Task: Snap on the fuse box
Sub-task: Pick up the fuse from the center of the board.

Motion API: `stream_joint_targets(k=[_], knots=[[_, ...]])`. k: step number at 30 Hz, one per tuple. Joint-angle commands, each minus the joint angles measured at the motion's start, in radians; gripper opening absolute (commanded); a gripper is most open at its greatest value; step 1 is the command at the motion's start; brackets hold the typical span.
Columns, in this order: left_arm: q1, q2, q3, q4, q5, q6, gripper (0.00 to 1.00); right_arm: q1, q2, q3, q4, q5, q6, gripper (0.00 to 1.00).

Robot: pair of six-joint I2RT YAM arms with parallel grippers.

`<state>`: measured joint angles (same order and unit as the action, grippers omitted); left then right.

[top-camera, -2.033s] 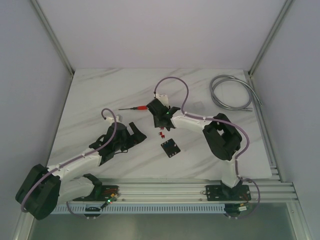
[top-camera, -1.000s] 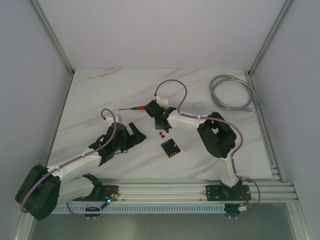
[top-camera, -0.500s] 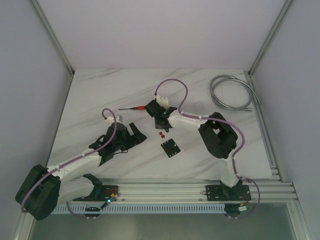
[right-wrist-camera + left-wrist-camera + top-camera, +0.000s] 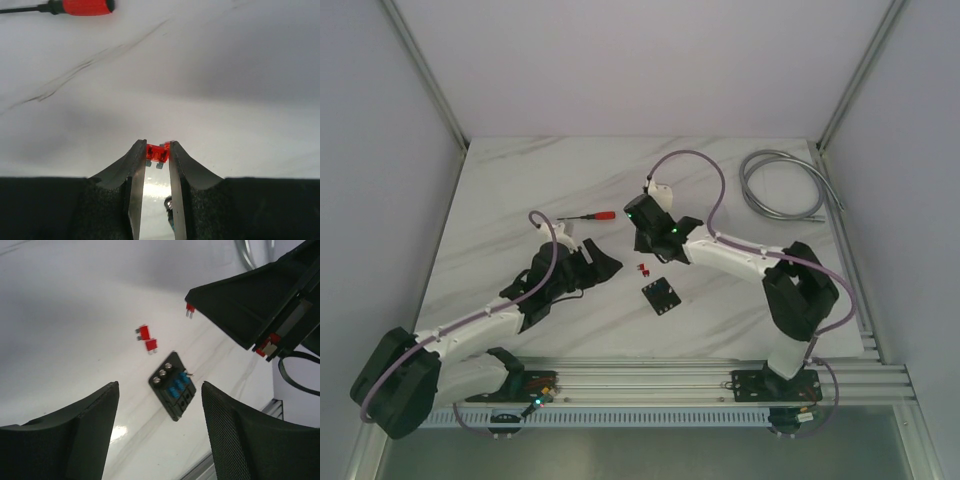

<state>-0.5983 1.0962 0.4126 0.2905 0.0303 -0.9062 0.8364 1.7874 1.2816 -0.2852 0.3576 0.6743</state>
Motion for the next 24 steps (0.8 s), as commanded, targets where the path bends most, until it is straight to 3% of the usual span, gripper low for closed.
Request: stream_joint_targets(k=[1, 16, 24], knots=[[-0.02, 0.029, 0.001, 0.173, 0.016, 0.02, 0.74, 0.018, -0.089, -0.06, 0.067, -0.029, 0.059, 0.25], [-0.074, 0.14, 0.068, 0.301, -0.015, 0.033, 0.54, 0.068, -0.206, -0.147, 0.154, -0.072, 0.127, 0.24], [-0.086, 0.151, 0.078, 0.289, -0.058, 0.022, 0.44, 0.077, -0.22, -0.165, 0.184, -0.091, 0.143, 0.24]])
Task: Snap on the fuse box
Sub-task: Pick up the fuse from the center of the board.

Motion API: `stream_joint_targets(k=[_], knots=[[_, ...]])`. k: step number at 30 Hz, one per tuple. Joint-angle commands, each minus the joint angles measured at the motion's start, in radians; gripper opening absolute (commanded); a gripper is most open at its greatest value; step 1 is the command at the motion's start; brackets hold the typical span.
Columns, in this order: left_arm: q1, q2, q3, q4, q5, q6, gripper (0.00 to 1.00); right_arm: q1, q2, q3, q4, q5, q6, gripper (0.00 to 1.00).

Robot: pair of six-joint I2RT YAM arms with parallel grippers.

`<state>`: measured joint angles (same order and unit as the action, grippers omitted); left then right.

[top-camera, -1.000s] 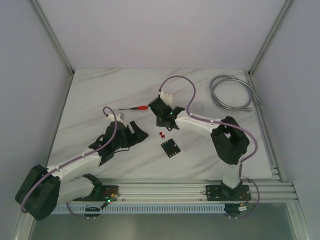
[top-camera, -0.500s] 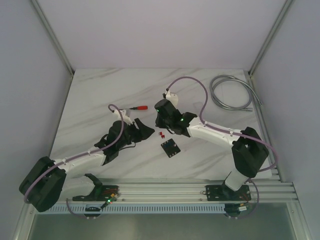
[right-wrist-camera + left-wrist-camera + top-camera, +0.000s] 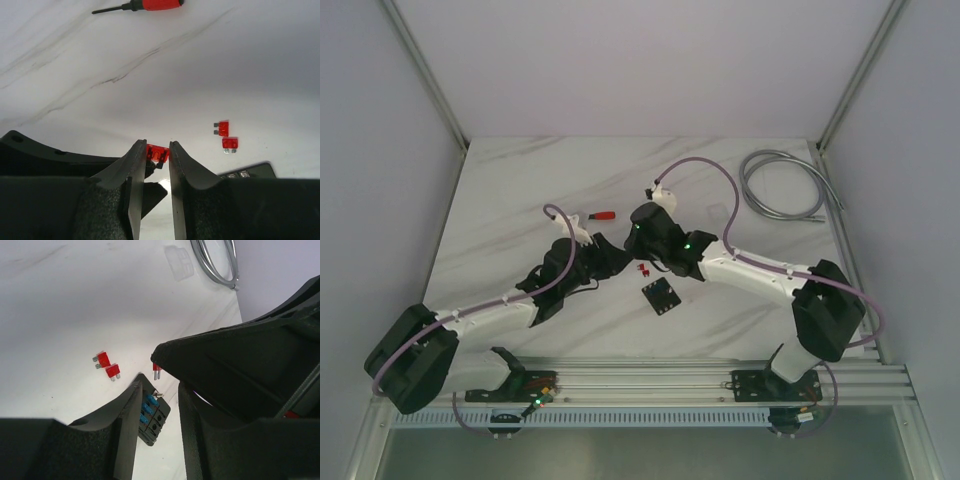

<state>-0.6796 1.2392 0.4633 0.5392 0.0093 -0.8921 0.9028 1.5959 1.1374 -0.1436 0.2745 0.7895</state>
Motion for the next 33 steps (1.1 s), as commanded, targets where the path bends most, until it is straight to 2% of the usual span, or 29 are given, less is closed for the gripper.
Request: stream_joint_targets(k=[1, 12, 24, 26, 28, 33], knots=[[-0.004, 0.008, 0.027, 0.042, -0.04, 0.005, 0.43, 0.013, -0.03, -0.021, 0.045, -0.012, 0.029, 0.24], [-0.006, -0.002, 0.021, 0.049, -0.056, 0.004, 0.26, 0.024, -0.048, -0.074, 0.085, -0.039, 0.068, 0.24], [-0.011, -0.025, 0.024, 0.023, -0.064, 0.026, 0.01, 0.038, -0.093, -0.116, 0.131, -0.054, 0.1, 0.25], [-0.012, -0.035, 0.024, 0.013, -0.07, 0.034, 0.0, 0.039, -0.1, -0.122, 0.14, -0.057, 0.105, 0.25], [-0.013, -0.048, 0.022, 0.002, -0.072, 0.044, 0.0, 0.038, -0.111, -0.131, 0.149, -0.059, 0.11, 0.26], [-0.013, -0.083, 0.019, -0.02, -0.054, 0.101, 0.0, 0.037, -0.161, -0.159, 0.175, -0.06, 0.08, 0.39]])
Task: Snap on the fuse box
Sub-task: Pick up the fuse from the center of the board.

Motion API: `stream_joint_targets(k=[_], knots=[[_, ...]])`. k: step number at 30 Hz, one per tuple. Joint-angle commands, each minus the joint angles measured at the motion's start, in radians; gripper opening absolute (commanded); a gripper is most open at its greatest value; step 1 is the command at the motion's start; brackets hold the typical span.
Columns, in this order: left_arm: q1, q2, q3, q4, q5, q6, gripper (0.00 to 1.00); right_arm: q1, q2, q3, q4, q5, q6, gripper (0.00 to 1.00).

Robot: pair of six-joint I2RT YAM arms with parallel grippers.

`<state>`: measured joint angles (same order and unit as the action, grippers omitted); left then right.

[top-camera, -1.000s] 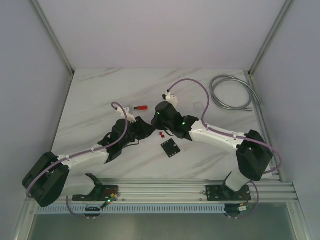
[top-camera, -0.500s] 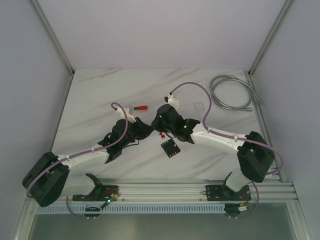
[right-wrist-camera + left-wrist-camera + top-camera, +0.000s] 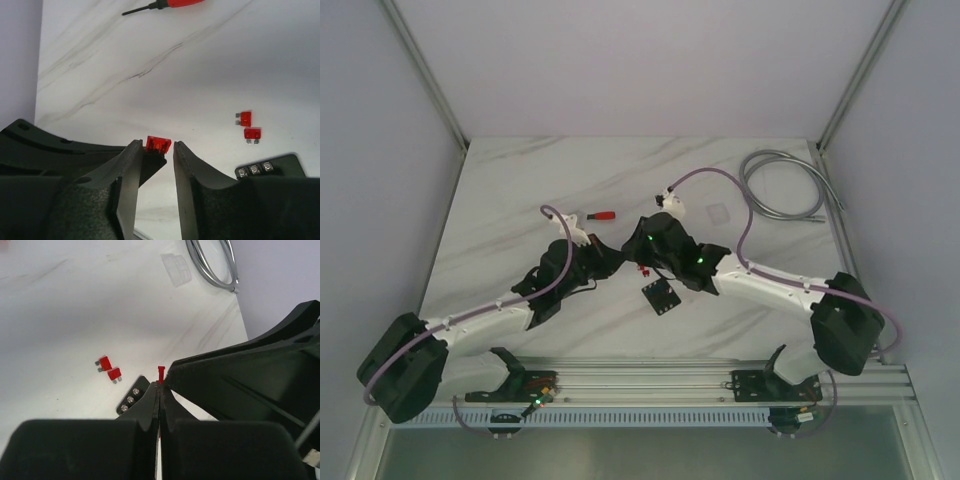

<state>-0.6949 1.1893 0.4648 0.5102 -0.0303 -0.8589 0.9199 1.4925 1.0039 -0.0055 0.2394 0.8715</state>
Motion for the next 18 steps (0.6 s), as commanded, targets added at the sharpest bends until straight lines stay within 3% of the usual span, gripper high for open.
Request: stream_joint_targets(k=[1, 7, 18], knots=[[0.002, -0.039, 0.019, 0.001, -0.005, 0.094, 0.0, 0.018, -0.075, -0.034, 0.045, -0.028, -0.022, 0.41], [0.003, -0.108, 0.037, -0.052, 0.087, 0.23, 0.0, -0.052, -0.208, -0.107, 0.113, -0.18, -0.203, 0.49], [0.008, -0.218, 0.094, -0.056, 0.477, 0.324, 0.0, -0.278, -0.461, -0.181, 0.142, -0.775, -0.554, 0.54]])
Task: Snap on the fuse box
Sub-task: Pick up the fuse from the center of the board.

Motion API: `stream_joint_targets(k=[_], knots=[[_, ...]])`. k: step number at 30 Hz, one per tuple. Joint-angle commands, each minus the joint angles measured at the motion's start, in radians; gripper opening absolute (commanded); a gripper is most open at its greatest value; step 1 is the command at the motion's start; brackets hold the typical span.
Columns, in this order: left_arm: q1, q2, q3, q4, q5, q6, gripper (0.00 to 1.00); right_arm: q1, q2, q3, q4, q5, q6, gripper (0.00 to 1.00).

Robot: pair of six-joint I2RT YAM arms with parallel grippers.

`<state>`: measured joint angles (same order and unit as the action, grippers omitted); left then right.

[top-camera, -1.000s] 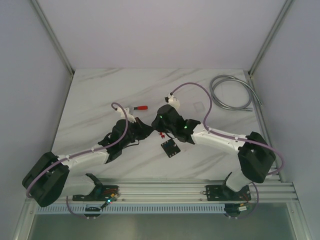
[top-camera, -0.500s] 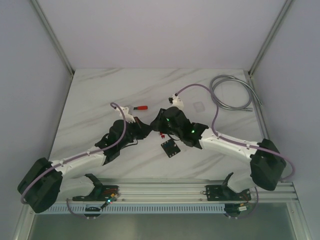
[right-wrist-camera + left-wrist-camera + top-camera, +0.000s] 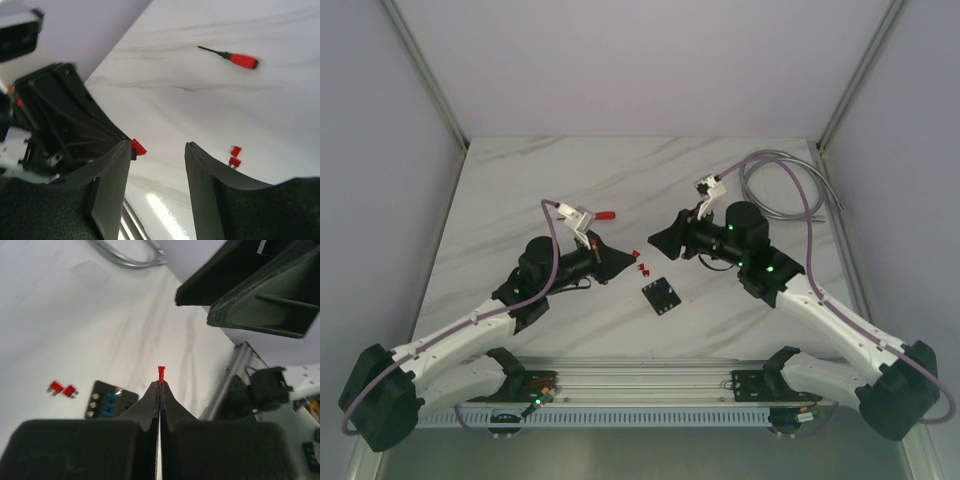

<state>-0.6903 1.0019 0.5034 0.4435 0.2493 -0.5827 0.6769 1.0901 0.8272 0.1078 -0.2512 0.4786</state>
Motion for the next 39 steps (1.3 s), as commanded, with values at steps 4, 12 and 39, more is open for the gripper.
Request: stream_joint_targets(k=[4, 12, 39], knots=[[0.001, -0.053, 0.081, 0.02, 0.29, 0.043, 0.0, -0.05, -0.075, 0.013, 0.015, -0.447, -0.222, 0.54], [-0.006, -0.074, 0.098, 0.054, 0.364, 0.015, 0.0, -0.05, -0.083, 0.017, 0.038, -0.579, -0.244, 0.51], [-0.044, -0.042, 0.113, 0.099, 0.386, -0.005, 0.0, -0.05, -0.065, -0.001, 0.095, -0.695, -0.236, 0.0]])
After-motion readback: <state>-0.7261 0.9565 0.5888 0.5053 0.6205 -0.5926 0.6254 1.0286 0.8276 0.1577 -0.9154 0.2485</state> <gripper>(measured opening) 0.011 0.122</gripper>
